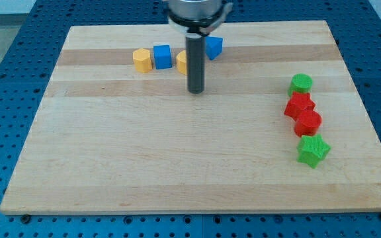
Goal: Separate the yellow heart from blue triangle
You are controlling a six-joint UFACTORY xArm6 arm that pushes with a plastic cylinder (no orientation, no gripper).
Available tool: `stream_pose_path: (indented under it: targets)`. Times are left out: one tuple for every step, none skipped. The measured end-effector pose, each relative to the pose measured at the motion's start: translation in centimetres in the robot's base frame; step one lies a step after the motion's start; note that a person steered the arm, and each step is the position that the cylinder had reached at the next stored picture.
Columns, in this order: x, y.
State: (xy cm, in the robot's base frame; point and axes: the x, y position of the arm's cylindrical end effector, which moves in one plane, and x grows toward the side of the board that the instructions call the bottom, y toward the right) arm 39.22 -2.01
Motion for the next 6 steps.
stream_pose_path:
  targets:
    - [-0.1, -1.4]
    - [-2.0, -1.6]
    - [-3.9, -1.0]
    - [-4.0, -1.0]
    - [-4.5, -0.7]
    - [-5.2, -0.7]
